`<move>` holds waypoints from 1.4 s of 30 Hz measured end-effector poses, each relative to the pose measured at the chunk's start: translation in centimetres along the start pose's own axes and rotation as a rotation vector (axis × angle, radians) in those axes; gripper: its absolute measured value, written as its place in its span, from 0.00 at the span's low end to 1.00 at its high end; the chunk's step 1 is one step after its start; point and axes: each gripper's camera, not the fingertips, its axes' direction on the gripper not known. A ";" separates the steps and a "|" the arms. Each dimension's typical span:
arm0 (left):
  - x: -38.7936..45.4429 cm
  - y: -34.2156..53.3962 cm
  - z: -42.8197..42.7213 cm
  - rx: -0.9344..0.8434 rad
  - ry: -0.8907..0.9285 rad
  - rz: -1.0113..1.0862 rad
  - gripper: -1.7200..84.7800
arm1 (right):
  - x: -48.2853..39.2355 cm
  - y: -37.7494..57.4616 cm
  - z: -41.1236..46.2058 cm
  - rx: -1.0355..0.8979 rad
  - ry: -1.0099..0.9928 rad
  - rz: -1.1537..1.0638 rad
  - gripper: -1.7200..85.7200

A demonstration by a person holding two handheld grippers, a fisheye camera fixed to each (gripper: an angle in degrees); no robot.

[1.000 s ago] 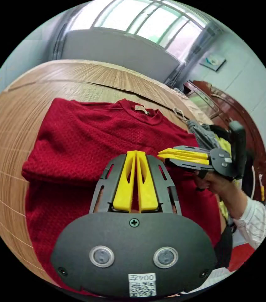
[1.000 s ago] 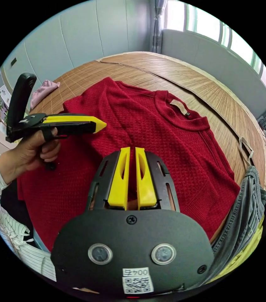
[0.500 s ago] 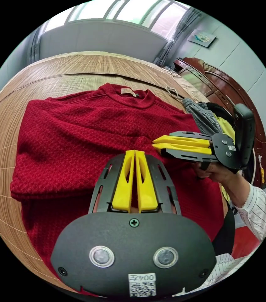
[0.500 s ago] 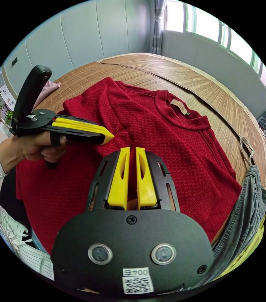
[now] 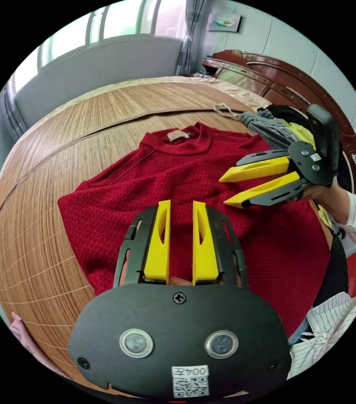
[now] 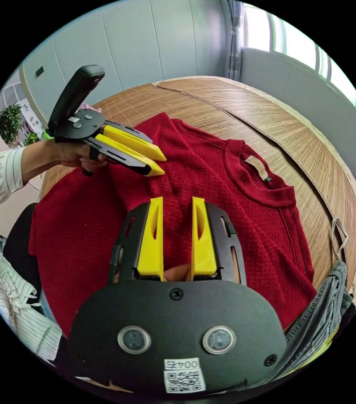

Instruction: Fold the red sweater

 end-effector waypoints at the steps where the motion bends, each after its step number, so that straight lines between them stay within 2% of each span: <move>1: -0.1 0.2 -0.1 0.009 0.005 0.002 0.12 | 0.1 0.0 0.1 0.008 -0.011 -0.004 0.15; 8: 0.5 0.8 -1.0 0.042 0.057 0.092 0.16 | 0.2 0.2 0.1 0.037 -0.020 -0.041 0.17; 13: 1.7 1.4 -3.2 0.022 -0.015 0.182 0.23 | 1.5 0.8 -1.1 0.041 -0.037 0.041 0.21; 16: 0.5 3.0 -7.7 0.111 -0.032 0.132 0.25 | 2.0 0.5 -3.3 0.164 -0.054 0.115 0.20; 23: -4.0 7.9 -8.1 0.052 -0.068 -0.092 0.22 | -1.4 -7.1 -0.3 0.152 -0.007 0.091 0.17; 26: -4.2 9.2 -7.9 0.062 -0.102 -0.068 0.21 | -3.6 -10.3 2.1 0.094 -0.016 0.012 0.18; 28: -4.2 9.5 -7.9 0.067 -0.110 -0.054 0.20 | -4.2 -11.6 4.7 -0.039 0.030 -0.045 0.19; 36: -4.6 10.1 -8.5 0.075 -0.122 -0.050 0.20 | -1.5 -10.9 3.6 -0.007 -0.022 0.035 0.20; 40: -4.8 10.2 -8.8 0.078 -0.119 -0.057 0.21 | -2.0 -12.6 1.0 0.158 -0.067 0.080 0.18; 42: -4.9 10.3 -9.0 0.079 -0.119 -0.056 0.21 | -3.3 -14.7 1.7 0.167 -0.095 0.053 0.18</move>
